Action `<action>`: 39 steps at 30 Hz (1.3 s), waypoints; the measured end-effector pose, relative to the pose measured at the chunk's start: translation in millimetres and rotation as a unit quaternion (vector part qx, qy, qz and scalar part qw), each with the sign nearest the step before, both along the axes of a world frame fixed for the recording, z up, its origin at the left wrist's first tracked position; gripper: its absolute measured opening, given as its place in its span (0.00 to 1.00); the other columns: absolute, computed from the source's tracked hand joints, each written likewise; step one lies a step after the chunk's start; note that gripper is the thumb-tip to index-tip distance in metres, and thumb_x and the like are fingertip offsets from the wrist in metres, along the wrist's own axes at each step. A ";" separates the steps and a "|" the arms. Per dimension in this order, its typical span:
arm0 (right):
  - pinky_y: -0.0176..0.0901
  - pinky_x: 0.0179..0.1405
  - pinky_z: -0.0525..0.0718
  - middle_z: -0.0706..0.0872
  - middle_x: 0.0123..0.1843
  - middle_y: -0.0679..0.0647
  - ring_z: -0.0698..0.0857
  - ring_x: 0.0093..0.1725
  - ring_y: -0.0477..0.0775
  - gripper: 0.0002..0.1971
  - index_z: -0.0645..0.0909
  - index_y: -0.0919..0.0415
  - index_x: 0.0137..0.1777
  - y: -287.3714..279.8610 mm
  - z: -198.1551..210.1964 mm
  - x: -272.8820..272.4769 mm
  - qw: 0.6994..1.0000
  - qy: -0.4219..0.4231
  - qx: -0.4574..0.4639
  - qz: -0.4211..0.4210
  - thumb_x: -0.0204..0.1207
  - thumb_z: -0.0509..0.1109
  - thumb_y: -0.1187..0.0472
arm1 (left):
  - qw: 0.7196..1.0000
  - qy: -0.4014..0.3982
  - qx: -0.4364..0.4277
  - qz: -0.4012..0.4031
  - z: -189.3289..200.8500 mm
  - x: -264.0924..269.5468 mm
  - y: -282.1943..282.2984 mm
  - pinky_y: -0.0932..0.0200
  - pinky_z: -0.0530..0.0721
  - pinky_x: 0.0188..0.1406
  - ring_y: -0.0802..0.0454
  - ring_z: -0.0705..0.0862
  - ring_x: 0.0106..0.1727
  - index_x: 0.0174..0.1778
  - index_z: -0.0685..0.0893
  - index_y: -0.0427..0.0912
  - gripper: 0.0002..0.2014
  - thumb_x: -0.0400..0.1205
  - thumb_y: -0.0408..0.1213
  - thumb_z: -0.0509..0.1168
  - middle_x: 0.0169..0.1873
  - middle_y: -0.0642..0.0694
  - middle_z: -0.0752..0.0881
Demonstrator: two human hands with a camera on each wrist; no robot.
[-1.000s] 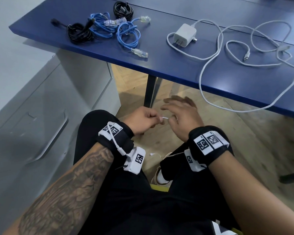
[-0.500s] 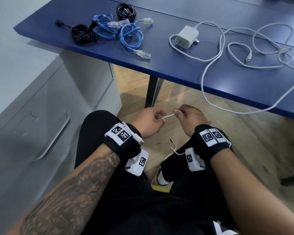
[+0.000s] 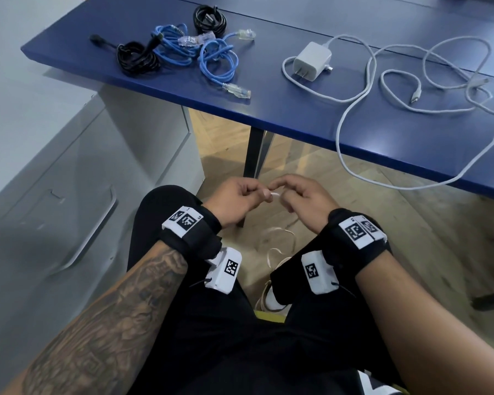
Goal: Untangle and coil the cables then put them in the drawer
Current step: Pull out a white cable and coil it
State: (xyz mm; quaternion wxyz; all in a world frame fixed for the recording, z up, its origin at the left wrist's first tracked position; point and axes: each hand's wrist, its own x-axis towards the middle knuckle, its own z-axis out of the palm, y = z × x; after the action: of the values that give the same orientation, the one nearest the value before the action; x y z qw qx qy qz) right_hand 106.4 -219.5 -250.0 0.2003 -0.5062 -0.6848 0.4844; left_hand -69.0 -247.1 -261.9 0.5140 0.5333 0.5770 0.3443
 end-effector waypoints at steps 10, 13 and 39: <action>0.29 0.38 0.73 0.82 0.45 0.43 0.80 0.45 0.43 0.07 0.81 0.52 0.49 22.0 5.7 20.5 0.978 -0.057 0.083 -0.183 0.83 0.66 0.51 | 0.999 -0.018 -0.037 0.028 -3.8 -13.0 4.1 0.59 0.67 0.28 0.54 0.67 0.25 0.36 0.85 0.38 0.15 0.86 0.42 0.64 0.20 0.52 0.72; 0.33 0.44 0.74 0.80 0.39 0.41 0.79 0.39 0.37 0.05 0.81 0.52 0.45 25.7 2.0 18.4 0.959 -0.014 0.097 -0.266 0.83 0.68 0.54 | 0.998 -0.012 -0.061 0.016 -3.0 -11.0 3.9 0.61 0.65 0.24 0.55 0.68 0.22 0.37 0.86 0.38 0.15 0.85 0.43 0.64 0.20 0.48 0.73; 0.39 0.38 0.78 0.87 0.35 0.46 0.79 0.28 0.37 0.07 0.87 0.47 0.51 -27.5 -52.3 -23.9 0.997 -0.062 0.009 0.054 0.84 0.67 0.55 | 0.824 -0.549 -0.132 0.056 3.2 -15.2 3.7 0.53 0.85 0.60 0.43 0.86 0.64 0.52 0.81 0.33 0.10 0.87 0.29 0.54 0.61 0.35 0.86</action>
State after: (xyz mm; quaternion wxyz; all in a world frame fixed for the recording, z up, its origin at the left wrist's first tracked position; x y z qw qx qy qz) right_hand 82.5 -247.1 -302.3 0.1358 -0.4957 -0.7266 0.4559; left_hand -84.2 -243.4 -258.7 0.7910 0.1505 0.2680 0.5290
